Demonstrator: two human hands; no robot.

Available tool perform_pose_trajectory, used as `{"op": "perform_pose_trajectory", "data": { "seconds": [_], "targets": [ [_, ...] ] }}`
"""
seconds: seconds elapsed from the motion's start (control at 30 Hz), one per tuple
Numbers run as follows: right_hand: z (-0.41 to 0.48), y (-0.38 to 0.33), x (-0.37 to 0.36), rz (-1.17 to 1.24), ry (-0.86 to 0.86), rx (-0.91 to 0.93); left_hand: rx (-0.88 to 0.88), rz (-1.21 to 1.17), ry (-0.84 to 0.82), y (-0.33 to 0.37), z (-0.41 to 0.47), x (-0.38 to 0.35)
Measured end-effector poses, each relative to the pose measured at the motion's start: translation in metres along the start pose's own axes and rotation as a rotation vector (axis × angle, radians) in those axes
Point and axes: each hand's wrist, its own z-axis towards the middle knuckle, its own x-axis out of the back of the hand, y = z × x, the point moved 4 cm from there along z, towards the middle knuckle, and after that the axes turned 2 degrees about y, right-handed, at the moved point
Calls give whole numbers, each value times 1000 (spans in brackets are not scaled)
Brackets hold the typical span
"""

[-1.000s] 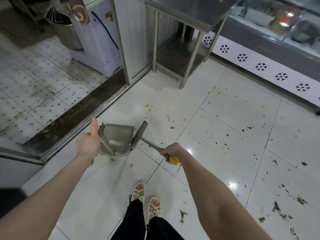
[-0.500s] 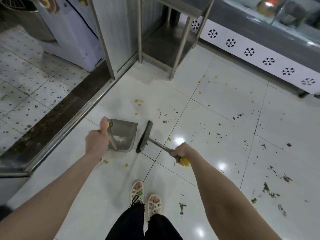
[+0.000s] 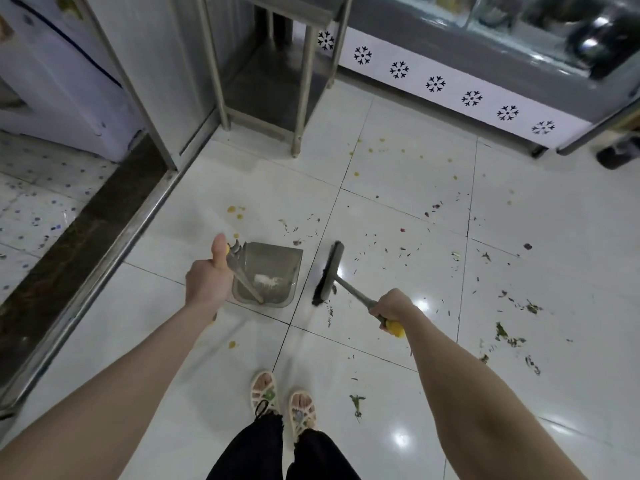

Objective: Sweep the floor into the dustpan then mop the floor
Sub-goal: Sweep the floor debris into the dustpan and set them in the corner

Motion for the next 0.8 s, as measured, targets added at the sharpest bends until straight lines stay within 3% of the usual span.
{"op": "perform_pose_trajectory", "data": {
  "seconds": [0.3,0.8],
  "targets": [
    [-22,-12,16,150,-92,66,-53,9,-53,16,15,-4],
    [7,-120,-13,249,-202,159,-76,18,57,58,71,21]
  ]
}}
